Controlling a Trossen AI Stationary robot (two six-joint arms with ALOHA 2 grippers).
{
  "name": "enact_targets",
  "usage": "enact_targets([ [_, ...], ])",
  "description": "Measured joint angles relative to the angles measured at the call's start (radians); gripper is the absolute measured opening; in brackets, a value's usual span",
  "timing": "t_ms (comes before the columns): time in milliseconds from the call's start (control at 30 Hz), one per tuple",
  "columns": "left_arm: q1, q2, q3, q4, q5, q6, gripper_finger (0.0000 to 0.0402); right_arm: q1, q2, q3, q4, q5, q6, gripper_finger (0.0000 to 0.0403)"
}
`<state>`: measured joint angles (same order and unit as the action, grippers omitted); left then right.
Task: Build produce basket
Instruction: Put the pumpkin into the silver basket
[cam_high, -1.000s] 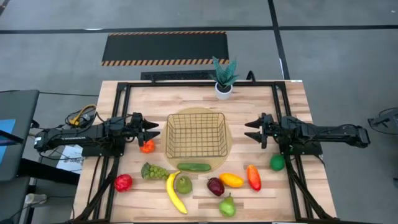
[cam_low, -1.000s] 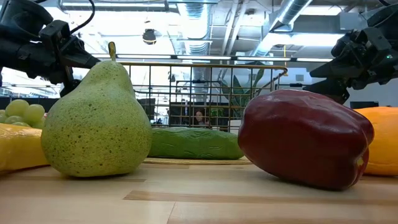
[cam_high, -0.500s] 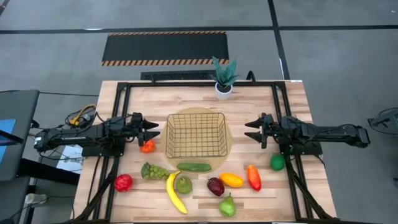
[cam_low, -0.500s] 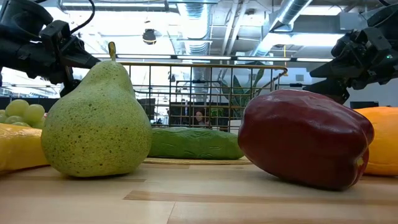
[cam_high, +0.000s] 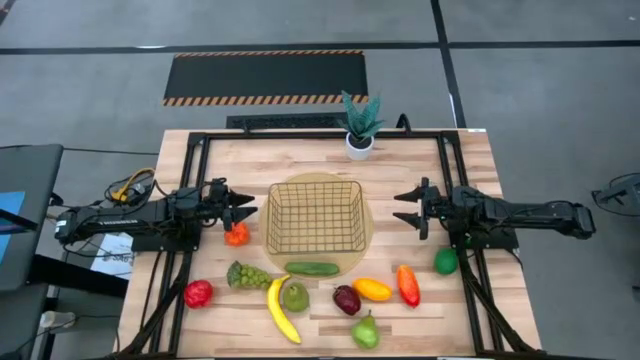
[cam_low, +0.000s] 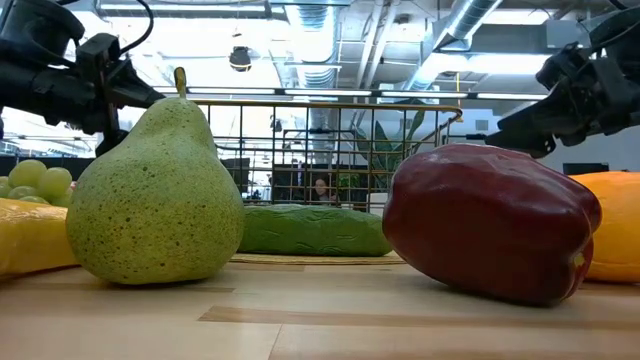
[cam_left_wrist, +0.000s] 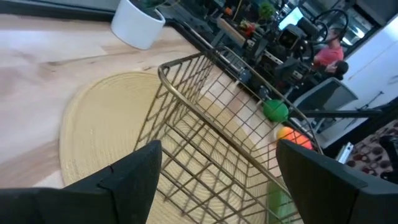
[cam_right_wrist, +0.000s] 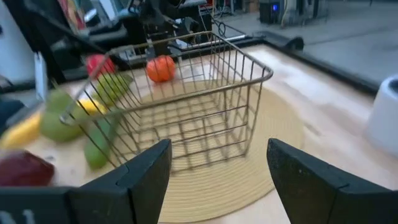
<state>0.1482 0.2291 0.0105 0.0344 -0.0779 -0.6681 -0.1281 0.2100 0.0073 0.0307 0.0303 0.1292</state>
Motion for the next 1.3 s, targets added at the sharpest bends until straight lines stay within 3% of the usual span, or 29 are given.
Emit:
enact_targets([
  [433, 0.0, 0.0, 0.06, 0.25, 0.051, -0.326, 0.0302, 0.001, 0.0, 0.0, 0.003, 0.0, 0.019, 0.0286],
  [533, -0.001, 0.0, 0.128, 0.328, 0.071, -0.319, 0.0302, 0.003, 0.0, 0.0, 0.007, 0.0, 0.195, 0.0286],
  [700, -0.002, 0.051, 0.299, 0.294, 0.072, -0.219, 0.0302, 0.003, 0.0, 0.0, 0.008, 0.0, 0.573, 0.0286],
  [800, -0.002, 0.12, 0.465, 0.065, 0.097, -0.153, 0.0302, 0.003, 0.0, 0.0, 0.008, -0.001, 0.717, 0.0286],
  [933, -0.002, 0.268, 0.728, -0.519, 0.068, -0.038, 0.0302, 0.002, 0.0, 0.0, 0.008, 0.0, 0.787, 0.0286],
  [1033, -0.002, 0.4, 0.874, -0.848, -0.001, 0.004, 0.0302, 0.001, 0.0, 0.0, 0.008, 0.0, 0.788, 0.0286],
  [1133, -0.002, 0.514, 0.953, -1.011, 0.0, 0.016, 0.0302, 0.001, 0.0, 0.0, 0.007, 0.0, 0.788, 0.0286],
  [1300, -0.017, 0.65, 0.966, -1.111, 0.129, 0.085, 0.0302, 0.001, 0.0, 0.0, 0.005, 0.0, 0.788, 0.0286],
])
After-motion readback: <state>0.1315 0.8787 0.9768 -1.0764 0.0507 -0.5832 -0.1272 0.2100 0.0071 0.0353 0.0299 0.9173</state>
